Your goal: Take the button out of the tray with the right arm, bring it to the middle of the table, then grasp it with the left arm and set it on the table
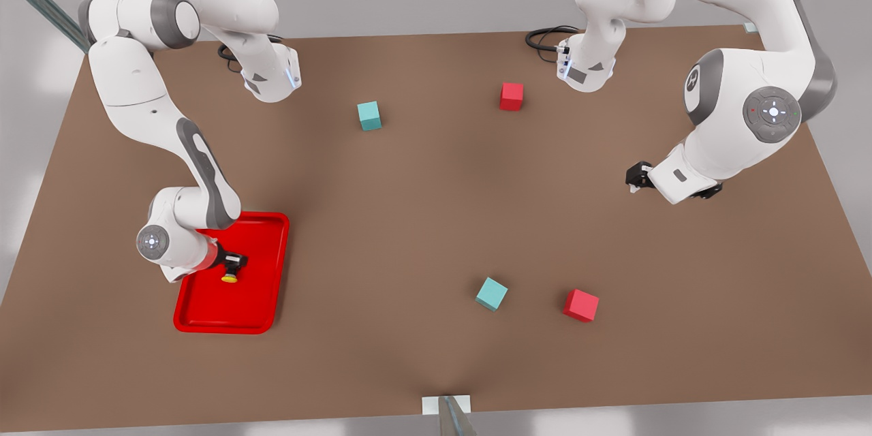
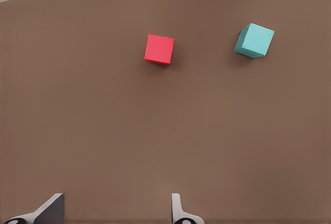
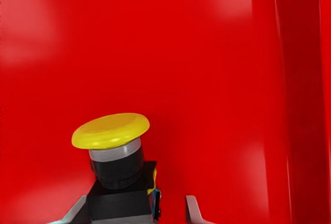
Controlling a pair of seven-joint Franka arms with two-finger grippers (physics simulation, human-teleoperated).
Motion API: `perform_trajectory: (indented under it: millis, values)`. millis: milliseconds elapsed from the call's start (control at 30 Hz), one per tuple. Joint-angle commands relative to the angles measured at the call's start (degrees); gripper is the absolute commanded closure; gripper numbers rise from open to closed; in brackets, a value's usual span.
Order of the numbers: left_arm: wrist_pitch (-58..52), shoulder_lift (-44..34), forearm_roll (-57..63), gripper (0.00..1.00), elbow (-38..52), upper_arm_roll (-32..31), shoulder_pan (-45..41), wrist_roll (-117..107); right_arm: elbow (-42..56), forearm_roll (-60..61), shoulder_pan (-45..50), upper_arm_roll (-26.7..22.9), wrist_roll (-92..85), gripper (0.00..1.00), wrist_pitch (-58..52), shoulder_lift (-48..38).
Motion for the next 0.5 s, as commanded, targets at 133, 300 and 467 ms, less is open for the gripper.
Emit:
perform_trajectory:
  millis: [133, 300, 467]
  values:
    - [0.0, -0.1, 0.0, 0.00, 0.0, 0.0, 0.0, 0.0, 0.0, 0.3, 0.0, 0.1, -1.6, 0.56, 0.3, 0.0]
    - [0.0, 0.2, -0.1, 0.00, 0.0, 0.0, 0.0, 0.0, 4.5, 0.0, 1.2, 2.9, -2.0, 0.59, -8.7, -2.9]
    - [0.0, 0.2, -0.1, 0.00, 0.0, 0.0, 0.0, 0.0, 5.1, -0.2, 3.6, 11.1, 3.8, 0.59, -9.3, -6.5]
